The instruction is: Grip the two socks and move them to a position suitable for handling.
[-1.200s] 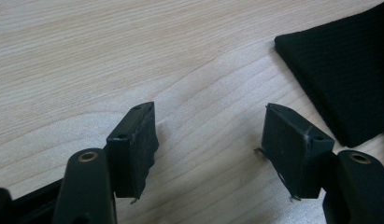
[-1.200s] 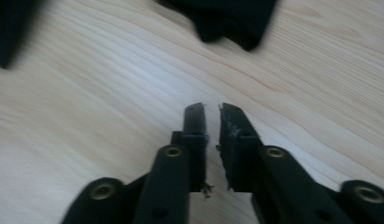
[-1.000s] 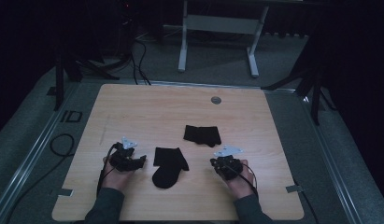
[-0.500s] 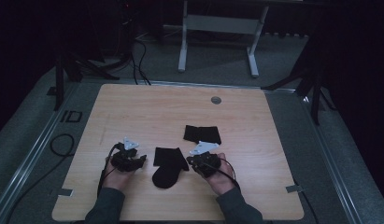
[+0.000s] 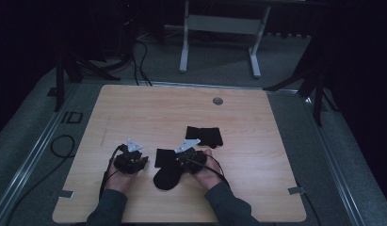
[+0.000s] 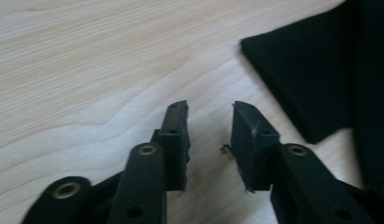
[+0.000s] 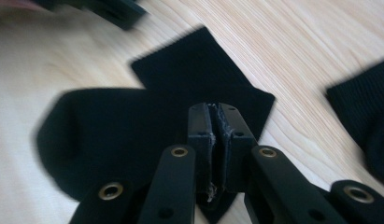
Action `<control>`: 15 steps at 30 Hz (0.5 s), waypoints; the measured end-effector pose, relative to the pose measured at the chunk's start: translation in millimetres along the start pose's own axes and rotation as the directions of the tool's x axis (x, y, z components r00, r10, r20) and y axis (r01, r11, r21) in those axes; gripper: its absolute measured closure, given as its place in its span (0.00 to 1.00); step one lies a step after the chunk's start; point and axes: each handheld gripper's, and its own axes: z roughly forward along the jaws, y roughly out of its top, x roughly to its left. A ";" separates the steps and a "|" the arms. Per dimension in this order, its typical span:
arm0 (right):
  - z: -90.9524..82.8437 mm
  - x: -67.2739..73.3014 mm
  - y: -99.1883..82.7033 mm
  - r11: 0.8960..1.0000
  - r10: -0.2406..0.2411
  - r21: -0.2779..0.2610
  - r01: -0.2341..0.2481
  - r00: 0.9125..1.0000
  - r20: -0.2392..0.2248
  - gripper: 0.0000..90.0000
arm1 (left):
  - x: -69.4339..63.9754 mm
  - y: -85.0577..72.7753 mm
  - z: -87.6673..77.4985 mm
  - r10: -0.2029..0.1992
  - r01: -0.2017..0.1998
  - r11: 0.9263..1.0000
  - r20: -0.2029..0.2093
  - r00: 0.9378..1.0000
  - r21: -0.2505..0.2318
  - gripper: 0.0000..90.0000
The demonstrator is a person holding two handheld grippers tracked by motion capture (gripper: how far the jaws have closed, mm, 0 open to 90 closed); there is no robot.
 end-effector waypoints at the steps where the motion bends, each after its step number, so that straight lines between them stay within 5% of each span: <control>1: 2.3 -3.4 -1.7 1.000 0.013 0.006 -0.013 1.000 0.003 0.97 | -1.8 0.8 -0.4 0.006 -0.006 1.000 0.010 1.000 -0.004 0.81; 8: 13.3 -14.9 -17.0 0.994 0.096 0.055 -0.096 0.995 0.001 1.00 | -19.7 8.4 -4.8 0.051 -0.045 0.996 0.078 0.996 -0.077 0.90; 15: 9.7 -9.0 -23.0 0.993 0.097 0.063 -0.096 0.995 -0.005 1.00 | -40.2 12.3 6.1 0.104 -0.096 0.992 0.108 0.989 -0.080 0.91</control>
